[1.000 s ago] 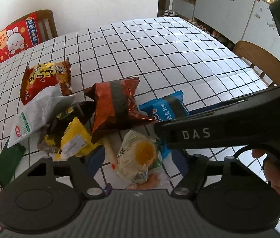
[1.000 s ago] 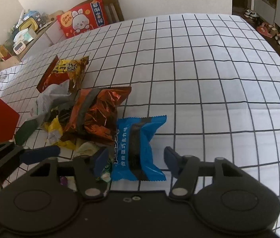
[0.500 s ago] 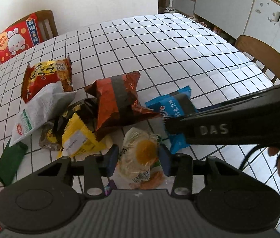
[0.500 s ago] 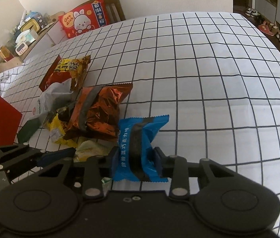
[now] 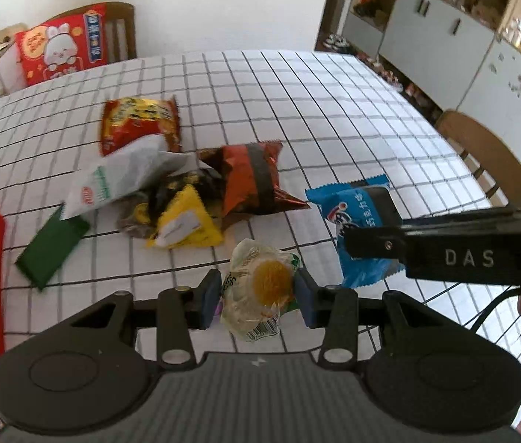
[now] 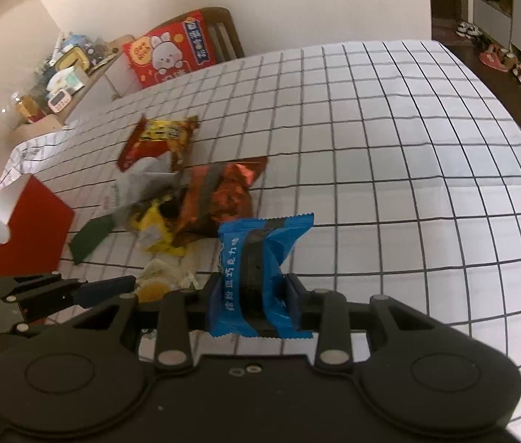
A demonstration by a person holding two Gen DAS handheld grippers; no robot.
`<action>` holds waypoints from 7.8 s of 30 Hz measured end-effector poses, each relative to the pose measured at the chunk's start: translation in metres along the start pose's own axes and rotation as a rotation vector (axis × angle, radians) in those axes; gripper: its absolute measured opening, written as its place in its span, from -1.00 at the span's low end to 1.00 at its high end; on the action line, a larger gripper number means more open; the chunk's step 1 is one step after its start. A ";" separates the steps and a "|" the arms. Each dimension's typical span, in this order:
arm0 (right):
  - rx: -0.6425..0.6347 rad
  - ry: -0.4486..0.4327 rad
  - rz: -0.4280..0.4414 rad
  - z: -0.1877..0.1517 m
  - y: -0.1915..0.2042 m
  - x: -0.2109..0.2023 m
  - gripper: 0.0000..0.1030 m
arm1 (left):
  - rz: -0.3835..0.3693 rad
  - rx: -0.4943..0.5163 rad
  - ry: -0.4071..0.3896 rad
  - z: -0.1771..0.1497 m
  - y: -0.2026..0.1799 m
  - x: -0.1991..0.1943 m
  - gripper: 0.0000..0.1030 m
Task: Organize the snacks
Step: 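Carry the blue bar and round pastry with both tools over the red box, then open both tools to drop the blue bar and pastry into the box, then move both tools back to the snack pile, then grasp the purple candy with the left tool while the right tool grasps the wrapped stick snack, then carry the purple candy and stick snack with both tools over the red box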
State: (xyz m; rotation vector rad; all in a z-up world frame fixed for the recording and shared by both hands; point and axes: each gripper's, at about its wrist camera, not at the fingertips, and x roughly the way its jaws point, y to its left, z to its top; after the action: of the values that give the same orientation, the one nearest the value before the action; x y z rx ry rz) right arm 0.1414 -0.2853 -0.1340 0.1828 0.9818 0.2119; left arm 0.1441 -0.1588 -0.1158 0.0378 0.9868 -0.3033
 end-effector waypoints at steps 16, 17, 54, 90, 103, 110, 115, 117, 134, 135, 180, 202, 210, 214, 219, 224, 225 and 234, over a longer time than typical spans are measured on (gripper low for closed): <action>-0.131 -0.050 0.117 0.012 0.108 -0.028 -0.33 | 0.131 -0.210 -0.105 -0.016 0.091 -0.106 -0.18; -0.138 -0.050 0.128 0.012 0.115 -0.029 -0.33 | 0.141 -0.219 -0.111 -0.017 0.097 -0.111 -0.18; -0.446 0.089 0.210 0.010 0.364 0.090 -0.33 | 0.439 -0.490 -0.070 -0.053 0.346 -0.157 -0.18; -0.556 0.176 0.122 -0.011 0.389 0.141 -0.24 | 0.408 -0.415 0.068 -0.060 0.349 -0.105 -0.09; -0.473 0.086 0.186 0.001 0.365 0.086 0.01 | 0.410 -0.368 -0.053 -0.058 0.315 -0.149 -0.02; -0.445 0.013 0.207 0.005 0.348 0.049 0.16 | 0.395 -0.343 -0.120 -0.054 0.291 -0.171 0.06; -0.423 -0.043 0.225 0.007 0.329 0.021 0.27 | 0.374 -0.313 -0.170 -0.050 0.266 -0.185 0.07; -0.404 -0.065 0.223 0.008 0.320 0.010 0.33 | 0.365 -0.303 -0.186 -0.048 0.256 -0.189 0.11; -0.296 -0.188 0.186 -0.008 0.222 -0.053 0.77 | 0.259 -0.167 -0.266 -0.038 0.157 -0.181 0.38; -0.286 -0.192 0.181 -0.009 0.215 -0.055 0.80 | 0.252 -0.165 -0.266 -0.037 0.153 -0.178 0.40; -0.679 0.035 0.035 -0.044 0.062 0.051 0.14 | 0.123 -0.104 0.131 -0.014 0.024 0.047 0.46; -0.687 0.054 0.066 -0.049 0.055 0.059 -0.68 | 0.114 -0.122 0.128 -0.013 0.020 0.061 -0.59; -0.556 0.054 0.027 -0.049 0.047 0.050 -0.70 | 0.115 -0.140 0.119 -0.018 0.021 0.052 -0.62; -0.494 0.050 0.036 -0.047 0.045 0.040 -0.70 | 0.124 -0.146 0.094 -0.022 0.024 0.037 -0.63; -0.459 0.034 0.042 -0.044 0.054 0.022 -0.70 | 0.127 -0.177 0.065 -0.026 0.029 0.011 -0.63; -0.443 0.016 0.052 -0.040 0.071 0.004 -0.70 | 0.144 -0.196 0.028 -0.030 0.038 -0.019 -0.63; -0.440 0.011 0.055 -0.039 0.076 0.000 -0.70 | 0.148 -0.200 0.020 -0.031 0.040 -0.026 -0.63; -0.408 -0.048 0.093 -0.026 0.122 -0.028 -0.69 | 0.146 -0.233 -0.036 -0.032 0.072 -0.078 -0.63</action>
State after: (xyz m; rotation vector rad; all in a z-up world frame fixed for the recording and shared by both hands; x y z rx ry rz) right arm 0.0931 -0.1736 -0.0954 -0.1403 0.8637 0.4847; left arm 0.0977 -0.0664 -0.0770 -0.1067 0.9730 -0.0536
